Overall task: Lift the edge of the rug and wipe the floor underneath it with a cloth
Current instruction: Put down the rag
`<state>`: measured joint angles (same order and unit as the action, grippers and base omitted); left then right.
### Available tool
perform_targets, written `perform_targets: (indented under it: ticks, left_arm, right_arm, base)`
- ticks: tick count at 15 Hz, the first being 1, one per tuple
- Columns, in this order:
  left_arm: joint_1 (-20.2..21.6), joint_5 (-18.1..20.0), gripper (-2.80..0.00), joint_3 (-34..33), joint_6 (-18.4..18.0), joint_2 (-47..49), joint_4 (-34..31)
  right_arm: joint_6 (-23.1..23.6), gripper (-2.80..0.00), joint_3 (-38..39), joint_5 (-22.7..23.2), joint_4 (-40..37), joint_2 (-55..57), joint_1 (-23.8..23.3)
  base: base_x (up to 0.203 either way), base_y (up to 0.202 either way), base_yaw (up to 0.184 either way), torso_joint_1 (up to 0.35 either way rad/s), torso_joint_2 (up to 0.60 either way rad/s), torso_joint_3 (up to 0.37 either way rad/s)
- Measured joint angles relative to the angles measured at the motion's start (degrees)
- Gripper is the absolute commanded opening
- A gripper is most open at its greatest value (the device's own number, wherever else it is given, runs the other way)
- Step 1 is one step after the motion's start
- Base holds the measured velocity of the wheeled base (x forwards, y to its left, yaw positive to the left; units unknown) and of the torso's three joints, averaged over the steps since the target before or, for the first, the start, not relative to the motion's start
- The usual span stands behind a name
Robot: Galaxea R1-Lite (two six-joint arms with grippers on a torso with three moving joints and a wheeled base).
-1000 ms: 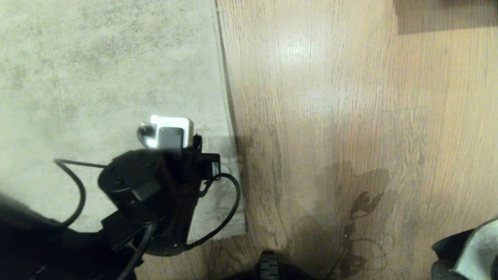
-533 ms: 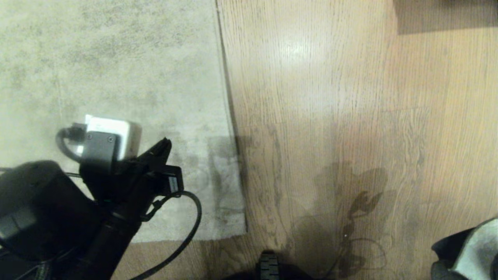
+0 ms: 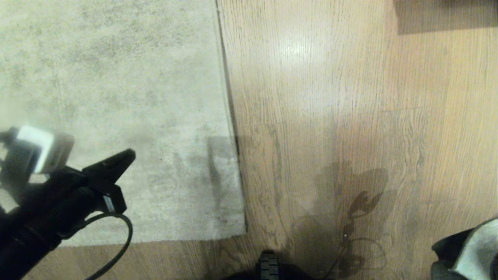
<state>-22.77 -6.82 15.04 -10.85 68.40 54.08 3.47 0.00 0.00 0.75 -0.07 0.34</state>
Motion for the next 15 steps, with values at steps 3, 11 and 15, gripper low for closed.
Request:
perform_targets:
  ticks: [3, 11, 15]
  left_arm:
    - [9.14, 9.26, -2.8, -6.07, 0.13, -9.14, -6.35]
    - [20.02, 14.45, -2.8, -14.59, 0.94, -44.92, -39.09]
    - [21.79, 11.2, -2.8, -14.7, 1.34, -58.37, -50.6]
  right_arm:
    - [-0.01, -2.8, 0.0, 0.0, 0.01, 0.0, -0.01]
    - [0.02, -2.8, 0.0, 0.0, -0.01, 0.0, 0.01]
    - [0.02, -2.8, 0.0, 0.0, -0.01, 0.0, -0.01]
  base:
    - [0.0, 0.0, 0.0, 0.0, 0.0, 0.0]
    - [0.0, 0.0, 0.0, 0.0, 0.0, 0.0]
    - [0.0, 0.0, 0.0, 0.0, 0.0, 0.0]
